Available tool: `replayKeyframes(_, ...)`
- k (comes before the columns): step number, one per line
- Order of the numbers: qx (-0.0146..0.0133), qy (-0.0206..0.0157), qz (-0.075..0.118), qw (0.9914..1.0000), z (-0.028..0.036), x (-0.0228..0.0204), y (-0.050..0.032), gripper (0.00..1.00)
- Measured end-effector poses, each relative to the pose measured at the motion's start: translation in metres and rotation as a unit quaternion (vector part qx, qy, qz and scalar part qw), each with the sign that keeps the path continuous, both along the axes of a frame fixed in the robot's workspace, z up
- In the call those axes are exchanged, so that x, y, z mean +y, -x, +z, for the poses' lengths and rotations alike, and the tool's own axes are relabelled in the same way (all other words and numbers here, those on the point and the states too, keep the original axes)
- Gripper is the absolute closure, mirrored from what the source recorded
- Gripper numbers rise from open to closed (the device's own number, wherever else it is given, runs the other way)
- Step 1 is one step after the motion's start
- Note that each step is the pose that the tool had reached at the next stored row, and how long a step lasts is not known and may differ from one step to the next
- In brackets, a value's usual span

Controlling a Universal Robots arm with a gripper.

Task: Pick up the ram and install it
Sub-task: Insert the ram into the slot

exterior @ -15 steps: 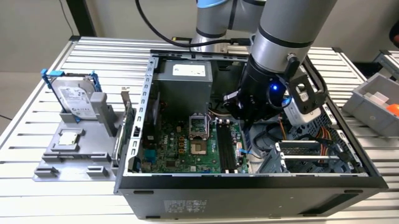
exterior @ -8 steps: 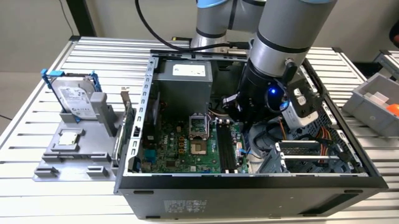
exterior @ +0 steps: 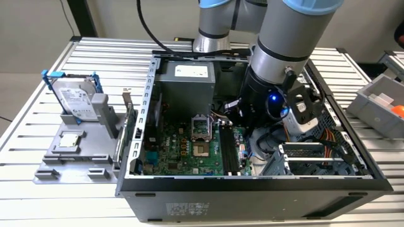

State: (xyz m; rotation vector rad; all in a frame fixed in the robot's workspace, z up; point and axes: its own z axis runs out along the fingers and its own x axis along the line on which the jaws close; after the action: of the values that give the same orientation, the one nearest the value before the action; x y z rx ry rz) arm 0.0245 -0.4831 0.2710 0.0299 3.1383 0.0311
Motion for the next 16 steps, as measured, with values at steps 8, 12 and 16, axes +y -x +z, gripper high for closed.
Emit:
replayKeyframes(8, 0.0, 0.0, 0.0, 1.0, -0.0032, 0.0, 0.0, 1.0)
replayKeyframes(12, 0.0, 0.0, 0.0, 1.0, -0.0039, 0.0, 0.0, 1.0)
replayKeyframes(16, 0.0, 0.0002, 0.0, 1.0, -0.0054, 0.0, 0.0, 1.0)
